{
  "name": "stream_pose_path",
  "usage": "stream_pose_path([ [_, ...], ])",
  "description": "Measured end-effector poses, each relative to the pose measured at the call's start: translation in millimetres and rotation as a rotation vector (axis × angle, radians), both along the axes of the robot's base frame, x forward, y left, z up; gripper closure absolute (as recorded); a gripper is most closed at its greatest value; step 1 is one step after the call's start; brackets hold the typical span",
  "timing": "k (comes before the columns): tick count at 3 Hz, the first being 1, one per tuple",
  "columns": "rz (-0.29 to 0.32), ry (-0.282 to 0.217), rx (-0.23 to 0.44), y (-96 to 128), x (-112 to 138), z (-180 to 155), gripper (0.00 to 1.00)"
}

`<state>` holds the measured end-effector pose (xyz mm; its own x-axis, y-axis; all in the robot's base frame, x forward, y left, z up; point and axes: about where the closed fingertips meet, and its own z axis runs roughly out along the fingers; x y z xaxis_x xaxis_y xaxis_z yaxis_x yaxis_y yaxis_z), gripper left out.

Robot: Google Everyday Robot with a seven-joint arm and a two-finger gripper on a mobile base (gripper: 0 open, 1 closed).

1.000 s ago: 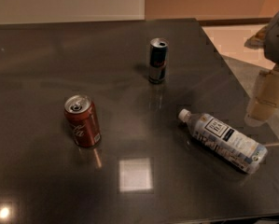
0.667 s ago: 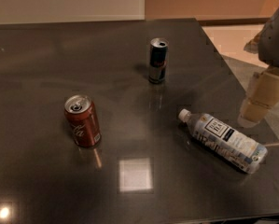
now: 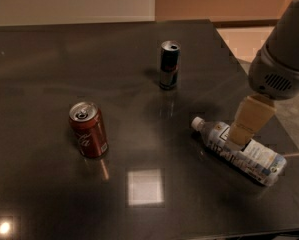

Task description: Pick blue plastic bottle

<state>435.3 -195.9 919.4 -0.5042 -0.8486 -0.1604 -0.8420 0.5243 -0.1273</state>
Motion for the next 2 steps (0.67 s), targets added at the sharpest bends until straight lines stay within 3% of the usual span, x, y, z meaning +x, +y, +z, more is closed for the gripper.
stream_pose_path([
  [2,-0.142,0.144,-0.043,-5,-26,-53,0.0],
])
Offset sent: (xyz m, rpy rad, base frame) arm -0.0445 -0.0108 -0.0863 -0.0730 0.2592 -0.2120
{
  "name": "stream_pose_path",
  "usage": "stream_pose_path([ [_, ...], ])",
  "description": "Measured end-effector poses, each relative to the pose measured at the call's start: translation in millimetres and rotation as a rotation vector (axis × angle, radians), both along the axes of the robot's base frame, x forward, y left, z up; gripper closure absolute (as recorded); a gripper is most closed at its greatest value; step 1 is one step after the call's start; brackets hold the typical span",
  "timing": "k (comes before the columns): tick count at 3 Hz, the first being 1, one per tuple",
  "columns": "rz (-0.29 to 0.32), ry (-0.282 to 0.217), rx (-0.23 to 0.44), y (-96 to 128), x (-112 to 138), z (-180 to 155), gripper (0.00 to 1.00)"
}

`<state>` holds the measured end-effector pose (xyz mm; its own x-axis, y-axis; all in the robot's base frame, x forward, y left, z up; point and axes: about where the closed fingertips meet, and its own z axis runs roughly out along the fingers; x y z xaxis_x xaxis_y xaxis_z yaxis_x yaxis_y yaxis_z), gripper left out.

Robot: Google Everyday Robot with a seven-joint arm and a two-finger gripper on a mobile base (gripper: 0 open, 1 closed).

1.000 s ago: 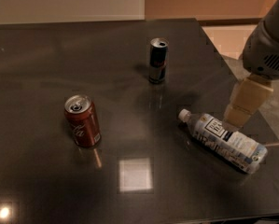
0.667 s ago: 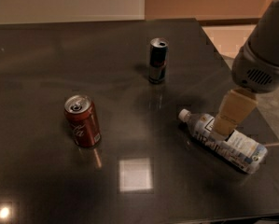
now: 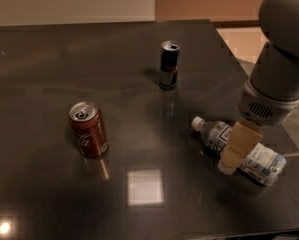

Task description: Pick blue plastic bottle

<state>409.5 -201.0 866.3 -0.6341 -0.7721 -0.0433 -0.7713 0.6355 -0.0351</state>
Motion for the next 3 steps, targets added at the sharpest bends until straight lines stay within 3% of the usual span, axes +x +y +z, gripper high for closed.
stream_pose_path([
  [1,-0.032,0.062,-0.008,-4.3,-9.1,-21.7,0.0],
  [2,-0.047,0.095,-0.013,-4.6,-14.7,-31.1,0.17],
  [3,-0.046,0.107,-0.009,-1.4,-15.2,-31.7,0.41],
])
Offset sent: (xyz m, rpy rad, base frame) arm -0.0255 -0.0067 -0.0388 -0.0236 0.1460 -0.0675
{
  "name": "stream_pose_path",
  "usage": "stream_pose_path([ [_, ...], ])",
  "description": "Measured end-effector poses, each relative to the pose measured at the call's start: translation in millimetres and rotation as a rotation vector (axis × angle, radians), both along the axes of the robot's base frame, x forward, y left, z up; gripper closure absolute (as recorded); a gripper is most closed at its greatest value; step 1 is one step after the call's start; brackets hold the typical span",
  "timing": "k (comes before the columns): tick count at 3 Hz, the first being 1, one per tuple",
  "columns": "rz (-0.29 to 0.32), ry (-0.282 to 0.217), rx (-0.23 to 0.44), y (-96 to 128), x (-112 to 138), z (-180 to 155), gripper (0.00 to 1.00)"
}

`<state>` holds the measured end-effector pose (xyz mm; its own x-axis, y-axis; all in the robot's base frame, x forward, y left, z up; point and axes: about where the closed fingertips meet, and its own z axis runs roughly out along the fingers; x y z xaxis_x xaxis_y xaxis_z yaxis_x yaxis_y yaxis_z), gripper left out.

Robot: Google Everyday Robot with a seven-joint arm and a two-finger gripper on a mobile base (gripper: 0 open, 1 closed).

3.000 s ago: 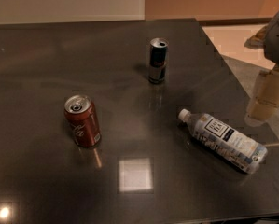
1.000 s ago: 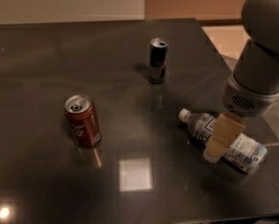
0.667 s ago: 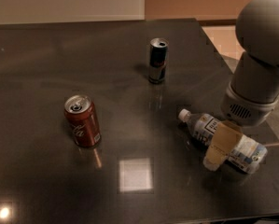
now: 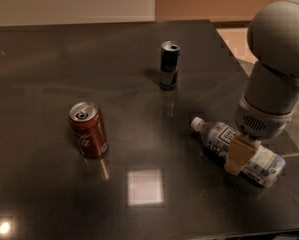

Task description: Pick blue plastic bottle

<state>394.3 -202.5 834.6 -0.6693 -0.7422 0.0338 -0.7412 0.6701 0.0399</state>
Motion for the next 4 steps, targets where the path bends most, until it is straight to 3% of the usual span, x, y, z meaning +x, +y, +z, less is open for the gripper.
stream_pose_path([
  [2,0.037,-0.03,0.023,15,11,22,0.87],
  [3,0.085,-0.065,0.032,26,21,46,1.0],
  [4,0.13,-0.094,0.048,34,35,68,1.0],
])
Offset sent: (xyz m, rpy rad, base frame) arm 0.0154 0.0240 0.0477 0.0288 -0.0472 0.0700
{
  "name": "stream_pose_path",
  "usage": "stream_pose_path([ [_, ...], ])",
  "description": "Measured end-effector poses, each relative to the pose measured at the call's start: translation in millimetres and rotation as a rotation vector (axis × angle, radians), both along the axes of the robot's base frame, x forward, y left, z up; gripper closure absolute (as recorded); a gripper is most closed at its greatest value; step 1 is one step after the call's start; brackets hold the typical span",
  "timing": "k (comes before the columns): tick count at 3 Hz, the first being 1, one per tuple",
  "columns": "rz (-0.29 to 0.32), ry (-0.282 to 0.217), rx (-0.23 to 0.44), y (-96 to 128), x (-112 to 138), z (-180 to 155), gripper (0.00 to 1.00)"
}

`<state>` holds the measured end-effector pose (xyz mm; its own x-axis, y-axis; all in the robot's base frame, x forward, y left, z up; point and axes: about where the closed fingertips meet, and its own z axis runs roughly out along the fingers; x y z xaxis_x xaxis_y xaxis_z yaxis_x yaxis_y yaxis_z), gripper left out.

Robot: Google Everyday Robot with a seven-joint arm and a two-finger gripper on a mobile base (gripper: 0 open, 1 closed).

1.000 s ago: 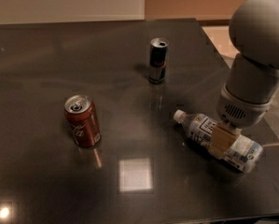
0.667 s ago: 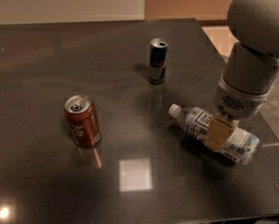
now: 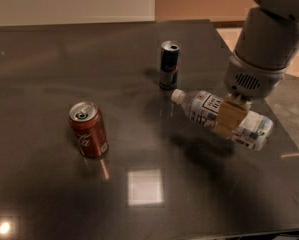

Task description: Pick blue plastic bottle

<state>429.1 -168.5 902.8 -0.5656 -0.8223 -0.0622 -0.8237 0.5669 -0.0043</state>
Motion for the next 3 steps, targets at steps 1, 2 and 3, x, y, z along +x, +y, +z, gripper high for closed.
stream_pose_path([
  [1,0.041,-0.021,0.033,6,9,19,1.0],
  [2,0.083,-0.063,0.101,20,21,39,1.0],
  [3,0.083,-0.066,0.101,20,21,39,1.0],
])
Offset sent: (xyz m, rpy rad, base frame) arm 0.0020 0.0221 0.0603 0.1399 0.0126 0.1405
